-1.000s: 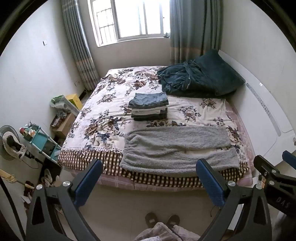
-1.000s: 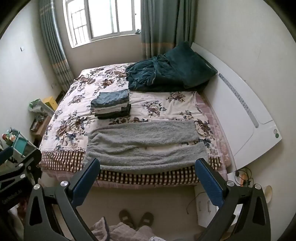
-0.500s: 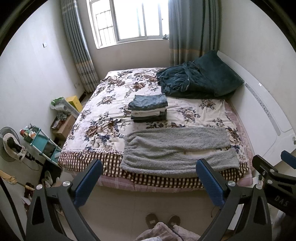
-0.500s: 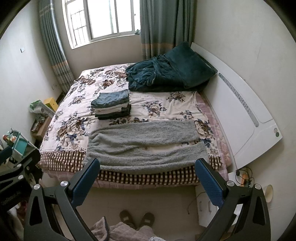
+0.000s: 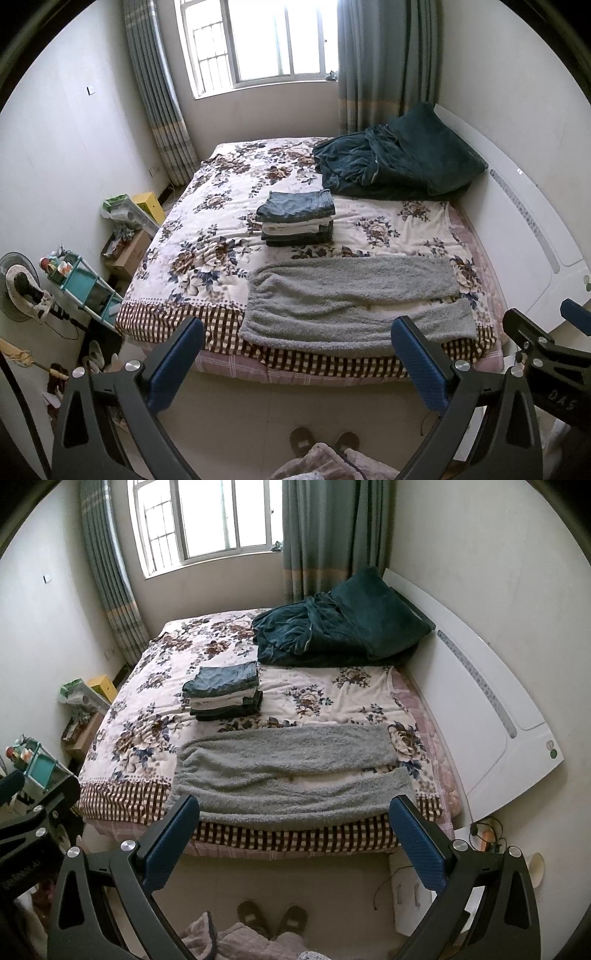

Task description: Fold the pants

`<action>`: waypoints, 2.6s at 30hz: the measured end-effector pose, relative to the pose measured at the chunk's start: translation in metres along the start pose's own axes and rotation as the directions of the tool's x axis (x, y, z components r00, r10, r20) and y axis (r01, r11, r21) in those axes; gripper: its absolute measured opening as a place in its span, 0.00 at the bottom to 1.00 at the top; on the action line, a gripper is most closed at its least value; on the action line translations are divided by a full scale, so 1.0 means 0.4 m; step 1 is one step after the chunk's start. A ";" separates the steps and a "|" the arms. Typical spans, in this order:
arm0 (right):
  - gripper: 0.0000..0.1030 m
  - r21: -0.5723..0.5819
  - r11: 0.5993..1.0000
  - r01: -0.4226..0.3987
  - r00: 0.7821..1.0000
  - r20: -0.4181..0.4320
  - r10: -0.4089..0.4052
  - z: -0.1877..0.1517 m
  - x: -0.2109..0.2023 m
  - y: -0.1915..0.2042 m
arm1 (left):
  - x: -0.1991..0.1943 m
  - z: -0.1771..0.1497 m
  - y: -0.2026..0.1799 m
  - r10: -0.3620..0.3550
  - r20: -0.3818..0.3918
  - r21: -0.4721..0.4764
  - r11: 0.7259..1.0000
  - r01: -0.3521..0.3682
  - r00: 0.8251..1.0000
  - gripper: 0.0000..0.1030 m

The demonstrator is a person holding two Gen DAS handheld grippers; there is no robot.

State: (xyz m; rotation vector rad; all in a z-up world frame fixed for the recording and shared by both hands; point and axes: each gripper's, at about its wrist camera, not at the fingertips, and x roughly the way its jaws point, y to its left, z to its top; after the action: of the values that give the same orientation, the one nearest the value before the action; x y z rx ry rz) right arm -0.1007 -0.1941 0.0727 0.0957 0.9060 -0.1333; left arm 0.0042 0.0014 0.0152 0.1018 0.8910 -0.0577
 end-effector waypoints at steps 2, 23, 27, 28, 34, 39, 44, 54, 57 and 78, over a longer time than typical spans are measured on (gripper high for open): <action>1.00 0.000 1.000 -0.003 1.000 0.000 0.003 0.001 0.005 -0.009 | 0.000 -0.006 0.000 0.001 0.002 -0.002 1.000 -0.001 1.000 1.00; 1.00 0.000 1.000 -0.004 1.000 0.013 0.004 0.023 0.014 -0.007 | -0.011 0.045 0.009 -0.002 0.009 -0.012 1.000 0.002 1.000 1.00; 1.00 0.000 1.000 -0.005 1.000 0.018 0.005 0.030 0.014 -0.003 | -0.011 0.044 0.008 -0.001 0.010 -0.012 1.000 0.001 1.000 1.00; 1.00 -0.001 1.000 -0.005 1.000 0.018 0.005 0.034 0.015 -0.003 | -0.012 0.046 0.007 0.000 0.010 -0.011 1.000 0.000 1.000 1.00; 1.00 -0.002 1.000 -0.005 1.000 0.019 0.005 0.031 0.013 -0.002 | -0.009 0.051 0.008 -0.001 0.012 -0.014 1.000 0.001 1.000 1.00; 1.00 -0.004 1.000 -0.007 1.000 0.020 0.007 0.024 0.012 -0.003 | -0.010 0.047 0.008 -0.001 0.014 -0.013 1.000 0.001 1.000 1.00; 1.00 -0.003 1.000 -0.011 1.000 0.023 0.012 0.030 0.013 -0.005 | -0.005 0.065 0.007 0.002 0.014 -0.016 1.000 -0.002 1.000 1.00; 1.00 0.024 0.999 -0.022 1.000 0.017 0.021 0.028 0.047 -0.038 | 0.033 0.082 -0.043 0.045 0.027 -0.042 0.998 -0.043 0.999 1.00; 1.00 0.039 0.999 -0.010 1.000 0.017 0.009 0.037 0.102 -0.068 | 0.097 0.085 -0.058 0.060 0.005 -0.073 0.996 -0.059 0.998 1.00; 1.00 0.177 0.969 0.173 0.956 -0.268 -0.122 0.311 0.982 -0.183 | 0.890 0.292 -0.174 0.022 -0.250 0.035 0.999 -0.013 0.968 1.00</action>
State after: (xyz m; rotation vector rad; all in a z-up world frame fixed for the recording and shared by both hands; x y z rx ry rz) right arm 0.2240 -0.3130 -0.1630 0.2354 1.1566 -0.3589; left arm 0.3113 -0.0838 -0.1938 0.1505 1.1419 -0.0437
